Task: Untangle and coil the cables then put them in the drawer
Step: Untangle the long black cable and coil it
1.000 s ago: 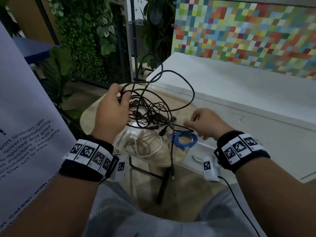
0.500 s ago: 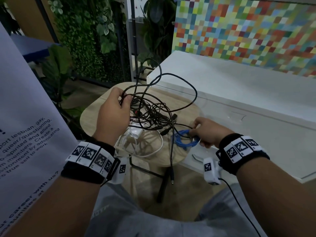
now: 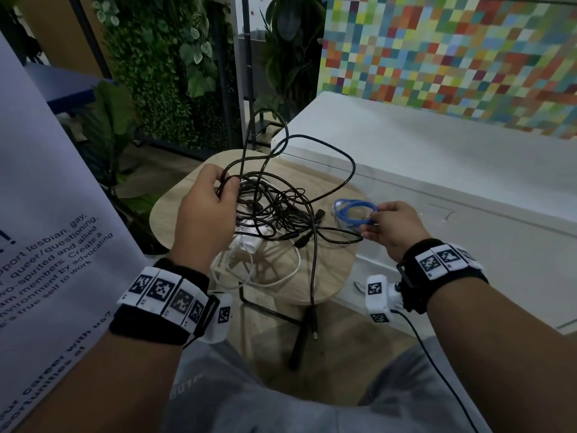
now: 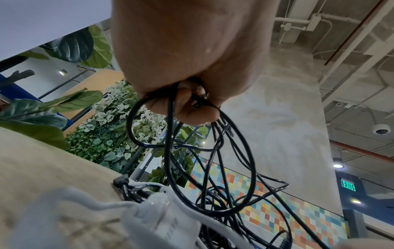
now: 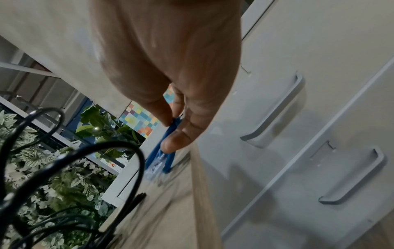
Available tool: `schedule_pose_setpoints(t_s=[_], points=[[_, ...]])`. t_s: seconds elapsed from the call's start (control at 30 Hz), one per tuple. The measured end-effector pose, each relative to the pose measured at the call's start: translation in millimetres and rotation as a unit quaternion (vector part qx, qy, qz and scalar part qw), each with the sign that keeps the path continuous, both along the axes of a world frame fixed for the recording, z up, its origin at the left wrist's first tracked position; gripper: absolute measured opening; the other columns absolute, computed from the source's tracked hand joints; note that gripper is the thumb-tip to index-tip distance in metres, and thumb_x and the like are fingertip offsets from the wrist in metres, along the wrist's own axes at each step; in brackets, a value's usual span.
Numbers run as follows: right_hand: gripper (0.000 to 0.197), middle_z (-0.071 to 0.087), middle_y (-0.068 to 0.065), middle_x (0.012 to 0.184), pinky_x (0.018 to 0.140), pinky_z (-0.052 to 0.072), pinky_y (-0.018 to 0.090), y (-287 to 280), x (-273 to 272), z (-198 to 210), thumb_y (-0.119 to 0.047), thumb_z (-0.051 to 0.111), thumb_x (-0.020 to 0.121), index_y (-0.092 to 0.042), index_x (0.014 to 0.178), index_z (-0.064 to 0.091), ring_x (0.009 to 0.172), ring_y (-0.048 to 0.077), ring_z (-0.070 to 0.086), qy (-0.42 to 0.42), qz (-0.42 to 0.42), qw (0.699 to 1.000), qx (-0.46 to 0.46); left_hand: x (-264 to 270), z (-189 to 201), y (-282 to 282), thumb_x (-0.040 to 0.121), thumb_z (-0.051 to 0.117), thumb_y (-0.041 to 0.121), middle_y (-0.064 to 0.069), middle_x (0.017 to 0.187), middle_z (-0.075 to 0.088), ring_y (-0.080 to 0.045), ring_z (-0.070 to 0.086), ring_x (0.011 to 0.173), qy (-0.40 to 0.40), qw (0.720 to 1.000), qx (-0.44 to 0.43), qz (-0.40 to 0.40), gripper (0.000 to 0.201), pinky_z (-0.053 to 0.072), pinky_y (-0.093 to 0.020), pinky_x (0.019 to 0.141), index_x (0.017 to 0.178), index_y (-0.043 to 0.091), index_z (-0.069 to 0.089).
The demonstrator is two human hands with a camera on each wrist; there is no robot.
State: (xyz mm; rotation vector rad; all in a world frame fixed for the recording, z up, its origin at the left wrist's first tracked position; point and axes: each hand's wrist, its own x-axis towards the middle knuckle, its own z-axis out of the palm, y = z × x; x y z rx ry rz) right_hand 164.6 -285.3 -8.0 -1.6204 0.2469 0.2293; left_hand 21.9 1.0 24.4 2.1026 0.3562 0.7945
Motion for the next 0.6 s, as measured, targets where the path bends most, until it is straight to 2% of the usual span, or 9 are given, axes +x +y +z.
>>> schedule_pose_setpoints(t_s=[0.07,0.17,0.23,0.37,0.43,0.5,0.6], points=[[0.020,0.063,0.021,0.091,0.063,0.060,0.037,8.0,0.7,-3.4,0.009,0.048,0.100,-0.005,0.115,0.047,0.064,0.029,0.068,0.005,-0.014,0.999,0.044,-2.1,-0.3,-3.6,0.106,0.054,0.038,0.002,0.070,0.062,-0.020,0.059,0.065,0.003,1.000,0.004,-0.008,0.016,0.046,-0.037,0.060,0.098,0.024,0.053],[0.036,0.067,0.022,0.096,0.077,0.062,0.034,18.1,-0.4,-3.1,0.011,0.052,0.099,-0.001,0.133,0.050,0.079,0.029,0.072,0.000,0.013,0.997,0.072,-4.7,-0.4,-8.1,0.105,0.054,0.037,0.004,0.068,0.060,-0.017,0.058,0.064,0.007,1.000,0.007,-0.018,0.014,0.042,-0.034,0.059,0.098,0.026,0.052],[0.045,0.068,0.020,0.095,0.077,0.061,0.031,22.3,-2.0,0.1,0.011,0.053,0.099,-0.002,0.142,0.048,0.081,0.028,0.072,-0.002,0.036,0.996,0.077,-5.9,0.1,-10.1,0.105,0.055,0.037,0.005,0.067,0.059,-0.017,0.058,0.064,0.006,1.000,0.013,-0.022,0.013,0.041,-0.034,0.059,0.098,0.026,0.053],[0.057,0.063,0.026,0.112,0.082,0.056,0.042,19.8,0.7,-0.7,0.012,0.052,0.098,0.001,0.152,0.039,0.089,0.033,0.063,0.001,0.061,0.997,0.041,-7.9,2.0,-15.8,0.105,0.055,0.039,0.003,0.066,0.060,-0.019,0.060,0.064,0.001,0.999,0.006,-0.033,0.014,0.048,-0.038,0.060,0.097,0.027,0.054],[0.056,0.065,0.023,0.117,0.071,0.053,0.040,16.4,0.9,2.7,0.010,0.052,0.097,-0.003,0.150,0.042,0.086,0.031,0.061,-0.015,0.055,0.998,-0.003,-8.9,3.0,-18.6,0.104,0.055,0.040,0.001,0.065,0.059,-0.021,0.058,0.062,-0.002,0.999,0.007,-0.041,0.014,0.049,-0.042,0.061,0.097,0.028,0.056],[0.045,0.064,0.016,0.115,0.066,0.053,0.038,12.2,1.6,9.8,0.004,0.053,0.097,-0.010,0.140,0.054,0.080,0.026,0.064,-0.039,0.034,0.997,-0.057,-9.5,3.6,-19.7,0.104,0.055,0.041,0.002,0.064,0.057,-0.020,0.056,0.060,-0.004,0.999,0.007,-0.044,0.015,0.049,-0.043,0.061,0.096,0.029,0.058],[0.034,0.065,0.009,0.119,0.076,0.057,0.040,4.8,4.1,22.1,-0.007,0.052,0.092,-0.021,0.120,0.067,0.092,0.026,0.067,-0.115,-0.050,0.985,-0.116,-10.4,5.8,-21.4,0.105,0.053,0.043,0.005,0.063,0.057,-0.015,0.054,0.060,-0.008,0.999,0.012,-0.050,0.018,0.048,-0.040,0.061,0.095,0.030,0.061]])
